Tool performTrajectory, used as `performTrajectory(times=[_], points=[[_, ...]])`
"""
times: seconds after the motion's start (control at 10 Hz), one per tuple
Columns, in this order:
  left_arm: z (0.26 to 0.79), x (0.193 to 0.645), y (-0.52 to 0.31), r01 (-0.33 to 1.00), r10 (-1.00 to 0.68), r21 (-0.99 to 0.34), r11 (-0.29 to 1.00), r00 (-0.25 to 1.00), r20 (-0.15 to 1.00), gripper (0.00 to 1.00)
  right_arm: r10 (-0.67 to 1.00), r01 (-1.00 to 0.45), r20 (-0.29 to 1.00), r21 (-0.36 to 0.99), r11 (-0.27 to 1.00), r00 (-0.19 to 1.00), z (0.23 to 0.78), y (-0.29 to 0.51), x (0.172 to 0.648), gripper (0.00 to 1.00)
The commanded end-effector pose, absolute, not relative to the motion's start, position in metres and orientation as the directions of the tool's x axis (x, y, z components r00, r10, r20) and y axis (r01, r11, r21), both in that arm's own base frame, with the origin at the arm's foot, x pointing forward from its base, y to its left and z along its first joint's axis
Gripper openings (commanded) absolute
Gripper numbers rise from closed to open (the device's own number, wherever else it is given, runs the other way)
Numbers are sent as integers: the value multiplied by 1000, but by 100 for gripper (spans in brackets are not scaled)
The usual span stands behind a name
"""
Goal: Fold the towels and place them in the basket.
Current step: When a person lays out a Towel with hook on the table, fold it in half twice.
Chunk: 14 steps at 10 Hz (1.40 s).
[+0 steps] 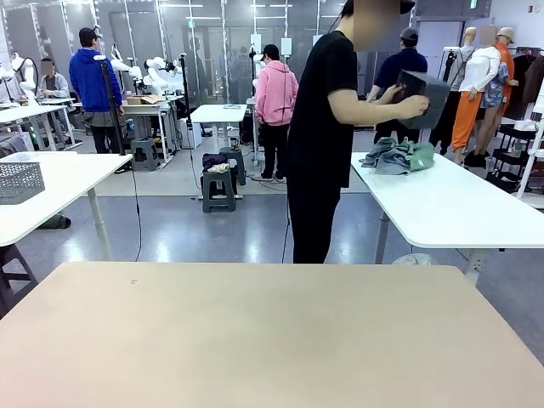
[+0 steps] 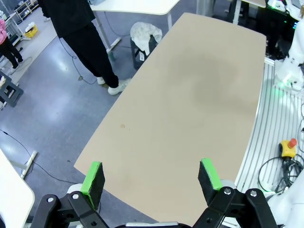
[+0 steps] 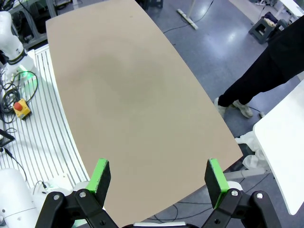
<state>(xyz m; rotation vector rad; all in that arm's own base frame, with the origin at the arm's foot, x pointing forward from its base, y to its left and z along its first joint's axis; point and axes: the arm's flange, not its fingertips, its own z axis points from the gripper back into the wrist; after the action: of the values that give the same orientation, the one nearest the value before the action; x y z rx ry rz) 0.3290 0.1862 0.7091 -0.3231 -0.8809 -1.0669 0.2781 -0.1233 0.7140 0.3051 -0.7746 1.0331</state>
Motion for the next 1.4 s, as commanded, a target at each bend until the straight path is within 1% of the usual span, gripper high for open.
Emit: performTrajectory(times=[0.0,1.3], points=[[709,329,185,865,-623,173,470,186,760,100,653,-858,703,-120,500,282,713,-123,278,100],[709,329,185,865,-623,173,470,186,760,100,653,-858,703,-120,500,282,713,-123,278,100]])
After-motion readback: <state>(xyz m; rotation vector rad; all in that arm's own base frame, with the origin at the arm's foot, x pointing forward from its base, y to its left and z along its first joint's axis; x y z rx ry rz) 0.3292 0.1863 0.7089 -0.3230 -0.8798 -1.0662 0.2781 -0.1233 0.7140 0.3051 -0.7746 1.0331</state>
